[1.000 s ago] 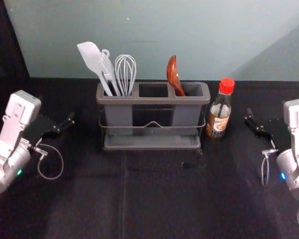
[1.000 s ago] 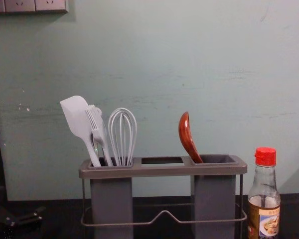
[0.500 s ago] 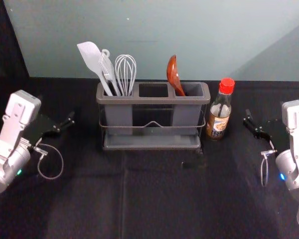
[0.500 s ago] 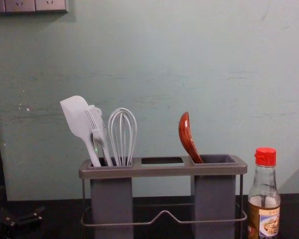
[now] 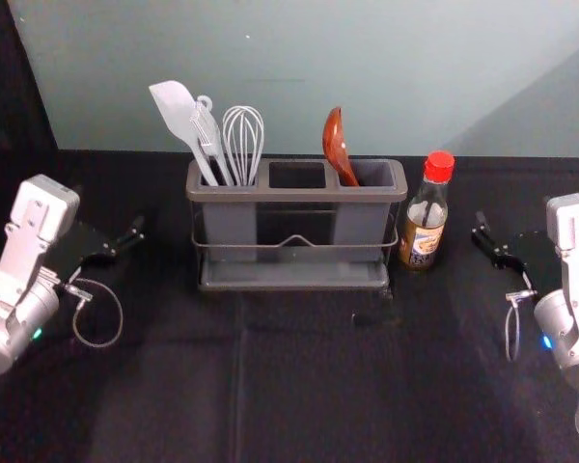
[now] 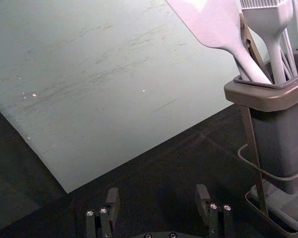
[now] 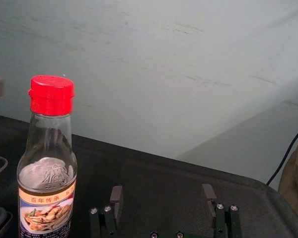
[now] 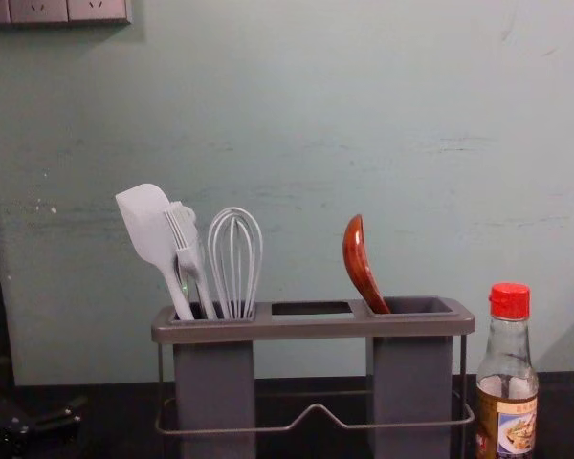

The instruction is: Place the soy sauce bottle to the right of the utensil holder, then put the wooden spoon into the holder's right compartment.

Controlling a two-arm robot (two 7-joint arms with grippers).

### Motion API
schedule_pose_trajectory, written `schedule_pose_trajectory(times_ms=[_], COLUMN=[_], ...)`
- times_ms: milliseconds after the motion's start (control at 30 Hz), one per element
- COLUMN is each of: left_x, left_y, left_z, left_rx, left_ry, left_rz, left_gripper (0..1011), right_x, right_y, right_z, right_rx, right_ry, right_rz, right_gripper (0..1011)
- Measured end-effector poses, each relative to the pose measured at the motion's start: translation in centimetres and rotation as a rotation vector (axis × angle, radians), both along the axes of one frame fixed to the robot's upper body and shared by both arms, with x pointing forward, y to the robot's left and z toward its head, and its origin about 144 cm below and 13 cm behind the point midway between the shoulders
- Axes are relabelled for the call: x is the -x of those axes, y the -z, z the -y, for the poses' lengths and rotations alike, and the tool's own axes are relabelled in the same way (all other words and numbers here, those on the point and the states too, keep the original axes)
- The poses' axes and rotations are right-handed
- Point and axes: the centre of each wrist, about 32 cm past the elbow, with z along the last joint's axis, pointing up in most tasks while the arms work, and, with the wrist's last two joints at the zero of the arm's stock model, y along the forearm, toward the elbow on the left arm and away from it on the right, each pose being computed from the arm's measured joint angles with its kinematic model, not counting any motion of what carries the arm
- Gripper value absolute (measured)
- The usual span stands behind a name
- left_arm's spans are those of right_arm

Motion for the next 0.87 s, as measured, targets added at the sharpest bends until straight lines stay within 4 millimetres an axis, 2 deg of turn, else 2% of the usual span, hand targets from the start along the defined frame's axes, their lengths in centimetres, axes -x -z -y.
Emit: schedule_pose_trajectory(times_ms=[867], left_x=[0.0], left_y=[0.0], left_z=[0.0], left_rx=[0.0], left_ry=[0.0], left_rz=[0.0], left_gripper=[1005], right_x=[0.0], right_y=[0.0], right_z=[0.0], right_rx=[-0.001], right_ry=[0.002], right_rz=[0.001], right_gripper=[1002])
